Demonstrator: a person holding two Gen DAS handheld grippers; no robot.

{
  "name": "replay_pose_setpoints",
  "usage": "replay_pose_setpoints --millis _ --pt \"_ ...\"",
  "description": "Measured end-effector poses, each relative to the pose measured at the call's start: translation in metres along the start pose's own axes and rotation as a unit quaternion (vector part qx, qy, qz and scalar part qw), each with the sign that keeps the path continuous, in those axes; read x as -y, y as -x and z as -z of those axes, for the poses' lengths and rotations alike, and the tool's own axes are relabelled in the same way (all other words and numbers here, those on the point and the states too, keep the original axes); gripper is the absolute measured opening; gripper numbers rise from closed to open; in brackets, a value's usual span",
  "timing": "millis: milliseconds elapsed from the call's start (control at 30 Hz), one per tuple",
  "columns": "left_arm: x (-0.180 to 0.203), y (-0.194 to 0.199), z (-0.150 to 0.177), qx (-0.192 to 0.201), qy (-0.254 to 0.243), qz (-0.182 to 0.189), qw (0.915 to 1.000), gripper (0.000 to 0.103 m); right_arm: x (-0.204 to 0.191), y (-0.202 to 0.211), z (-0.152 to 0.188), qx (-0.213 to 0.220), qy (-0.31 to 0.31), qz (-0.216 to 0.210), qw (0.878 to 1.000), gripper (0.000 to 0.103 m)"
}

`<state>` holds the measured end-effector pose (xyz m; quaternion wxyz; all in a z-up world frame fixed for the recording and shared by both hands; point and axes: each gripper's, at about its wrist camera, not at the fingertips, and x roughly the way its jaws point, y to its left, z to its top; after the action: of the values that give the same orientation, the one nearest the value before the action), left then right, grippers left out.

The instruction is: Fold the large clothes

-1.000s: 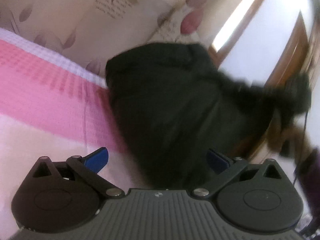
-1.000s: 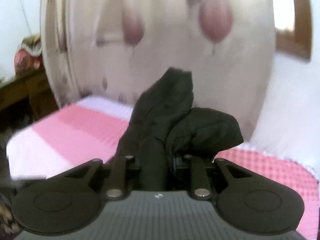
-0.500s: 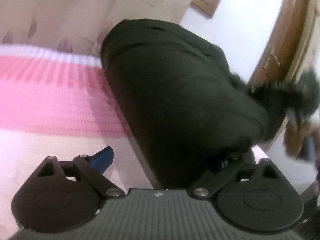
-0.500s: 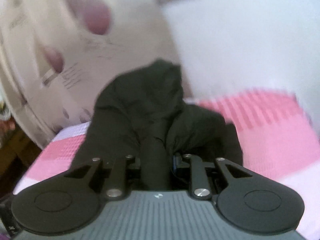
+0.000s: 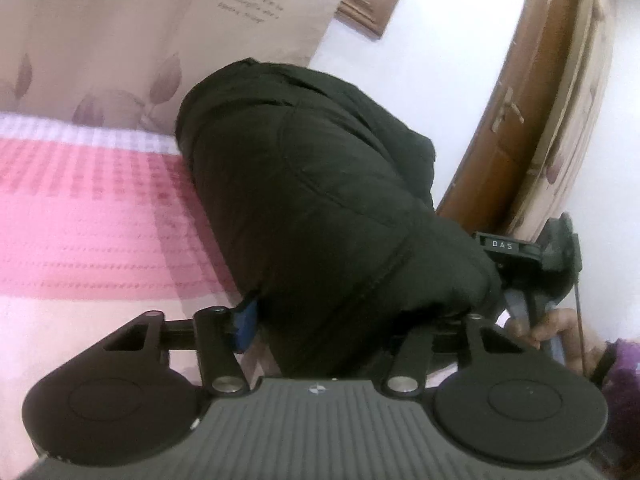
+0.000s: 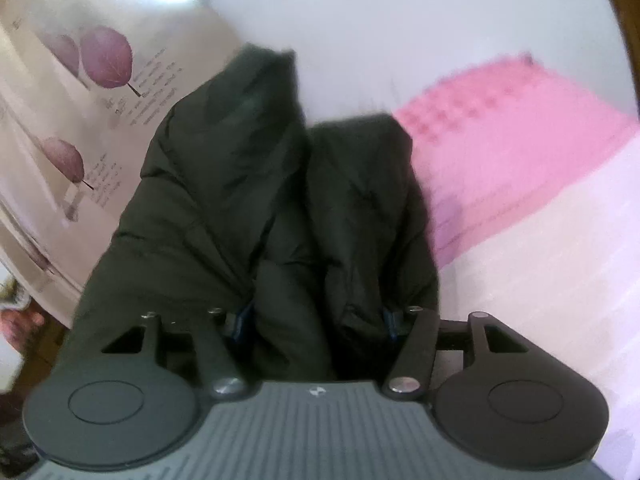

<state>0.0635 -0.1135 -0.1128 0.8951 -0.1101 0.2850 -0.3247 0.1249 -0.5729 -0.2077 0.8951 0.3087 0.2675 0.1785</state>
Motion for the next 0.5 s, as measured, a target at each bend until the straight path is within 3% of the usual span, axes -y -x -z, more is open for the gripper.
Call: replay_pose_setpoints --millis 133,367,500 --pt "-0.015 0.031 0.006 -0.002 -0.005 -0.025 0.9997 0.049 -0.023 -0.016 0.016 -0.021 -0.002 -0.018 1.000 0.056" --pt "-0.065 0.136 0.027 0.018 0.041 -0.104 0.9935 0.048 -0.101 -0.062 0.065 -0.078 0.034 -0.086 0.993 0.058" --pt "-0.054 0.191 0.032 0.047 0.033 -0.129 0.9900 0.061 -0.112 -0.071 0.070 -0.082 0.009 -0.113 0.990 0.063"
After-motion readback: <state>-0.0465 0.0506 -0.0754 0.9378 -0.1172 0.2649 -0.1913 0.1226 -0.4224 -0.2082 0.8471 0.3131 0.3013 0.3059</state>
